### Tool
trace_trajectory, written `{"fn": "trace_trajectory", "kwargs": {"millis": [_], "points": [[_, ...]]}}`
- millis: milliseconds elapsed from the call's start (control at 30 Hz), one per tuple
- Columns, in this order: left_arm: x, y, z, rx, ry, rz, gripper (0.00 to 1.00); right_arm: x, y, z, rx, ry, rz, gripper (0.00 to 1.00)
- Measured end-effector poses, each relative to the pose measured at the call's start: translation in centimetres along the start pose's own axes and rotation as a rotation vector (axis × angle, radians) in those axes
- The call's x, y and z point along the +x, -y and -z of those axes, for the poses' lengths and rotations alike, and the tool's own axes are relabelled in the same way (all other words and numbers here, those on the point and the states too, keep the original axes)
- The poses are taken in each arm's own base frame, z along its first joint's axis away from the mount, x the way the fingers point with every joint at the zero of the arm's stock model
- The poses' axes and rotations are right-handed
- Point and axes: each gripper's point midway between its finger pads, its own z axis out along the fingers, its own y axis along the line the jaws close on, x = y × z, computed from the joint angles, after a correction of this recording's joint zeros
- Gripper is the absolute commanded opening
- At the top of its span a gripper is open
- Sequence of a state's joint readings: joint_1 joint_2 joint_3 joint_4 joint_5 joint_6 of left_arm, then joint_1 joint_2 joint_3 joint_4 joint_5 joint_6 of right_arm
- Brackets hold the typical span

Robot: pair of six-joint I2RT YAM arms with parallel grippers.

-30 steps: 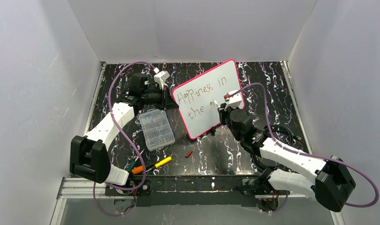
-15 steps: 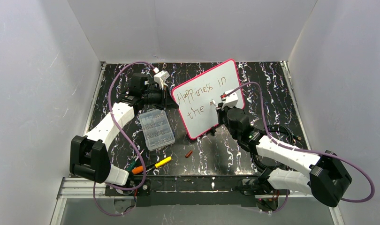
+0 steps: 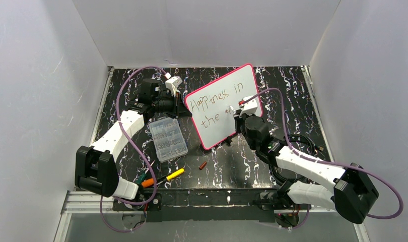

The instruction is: Write a sentence on the whiteboard

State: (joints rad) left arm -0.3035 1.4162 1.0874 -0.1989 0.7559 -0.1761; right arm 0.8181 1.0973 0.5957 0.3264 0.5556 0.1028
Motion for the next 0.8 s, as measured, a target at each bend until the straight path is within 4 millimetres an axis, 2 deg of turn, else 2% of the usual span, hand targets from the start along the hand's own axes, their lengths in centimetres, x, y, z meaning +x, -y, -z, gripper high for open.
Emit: {"fn": "trace_trajectory", "kwargs": {"millis": [167, 500, 800], "points": [[0.0, 0.0, 0.0, -0.001, 0.000, 0.000, 0.00, 0.9, -0.1, -0.5, 0.005, -0.022, 0.018, 0.01], [0.0, 0.0, 0.0, -0.002, 0.000, 0.000, 0.00, 1.1, 0.1, -0.3, 0.013, -0.024, 0.008, 0.01], [0.0, 0.0, 0.0, 0.000, 0.000, 0.000, 0.00, 3.7, 0.7, 0.8, 0.016, -0.085, 0.001, 0.01]]}}
